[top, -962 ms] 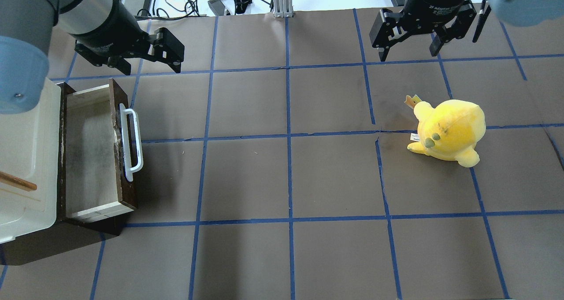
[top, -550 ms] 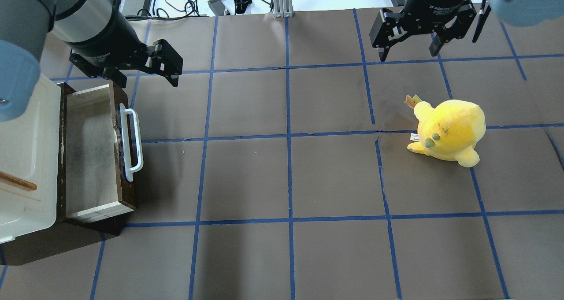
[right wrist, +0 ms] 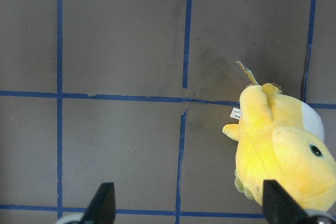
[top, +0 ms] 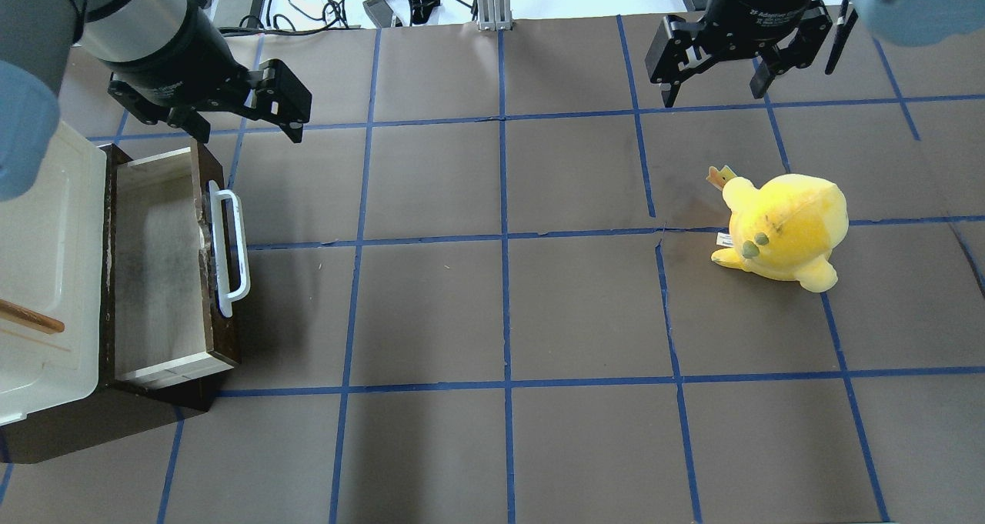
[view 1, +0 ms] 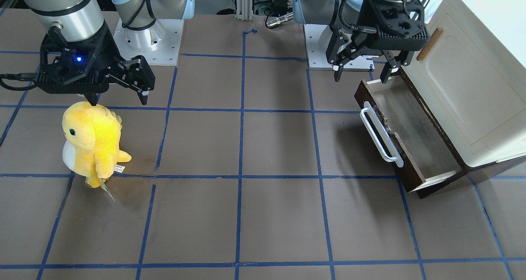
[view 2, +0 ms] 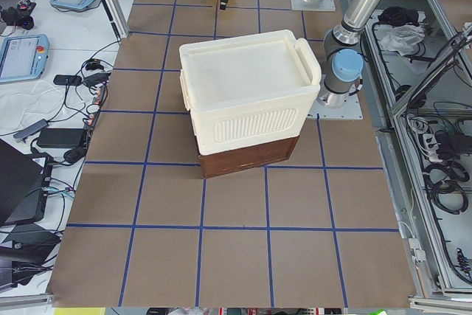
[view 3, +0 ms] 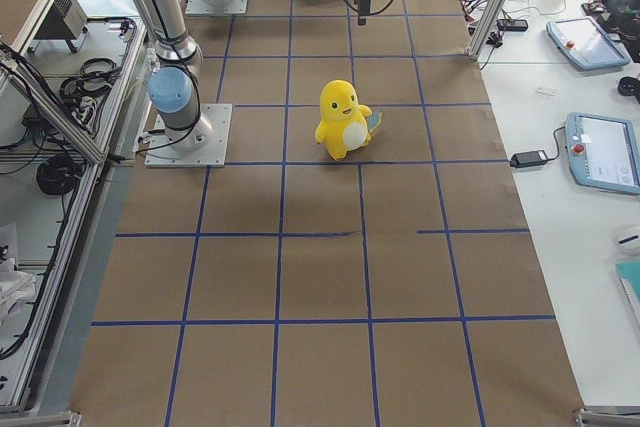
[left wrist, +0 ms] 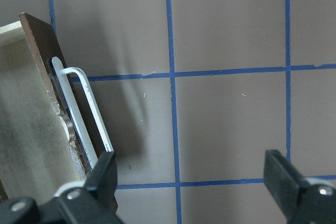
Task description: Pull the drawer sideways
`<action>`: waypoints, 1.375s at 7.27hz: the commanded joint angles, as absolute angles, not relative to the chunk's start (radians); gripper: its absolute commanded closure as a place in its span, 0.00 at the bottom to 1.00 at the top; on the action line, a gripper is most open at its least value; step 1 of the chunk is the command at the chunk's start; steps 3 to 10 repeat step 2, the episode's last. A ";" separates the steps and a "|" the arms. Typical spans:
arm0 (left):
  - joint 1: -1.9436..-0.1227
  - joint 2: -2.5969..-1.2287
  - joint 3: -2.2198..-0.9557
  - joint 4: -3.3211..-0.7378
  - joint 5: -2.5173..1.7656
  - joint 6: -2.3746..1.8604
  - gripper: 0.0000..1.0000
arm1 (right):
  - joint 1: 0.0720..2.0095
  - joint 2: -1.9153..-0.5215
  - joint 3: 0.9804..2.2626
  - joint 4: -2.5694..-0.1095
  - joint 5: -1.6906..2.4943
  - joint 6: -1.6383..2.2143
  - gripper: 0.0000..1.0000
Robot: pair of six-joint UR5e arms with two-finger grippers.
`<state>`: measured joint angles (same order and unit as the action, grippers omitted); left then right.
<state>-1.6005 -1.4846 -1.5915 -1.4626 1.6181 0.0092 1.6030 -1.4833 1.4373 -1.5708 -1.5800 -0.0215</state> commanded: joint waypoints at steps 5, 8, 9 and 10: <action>-1.598 -1.483 -1.609 -1.457 1.648 -0.001 0.00 | 1.603 -1.483 1.437 -1.571 -1.580 -0.021 0.00; -1.598 -1.483 -1.609 -1.457 1.648 -0.001 0.00 | 1.603 -1.483 1.437 -1.571 -1.580 -0.021 0.00; -1.598 -1.483 -1.609 -1.457 1.648 -0.001 0.00 | 1.603 -1.483 1.437 -1.571 -1.580 -0.021 0.00; -1.598 -1.483 -1.609 -1.457 1.648 -0.001 0.00 | 1.603 -1.483 1.437 -1.571 -1.580 -0.021 0.00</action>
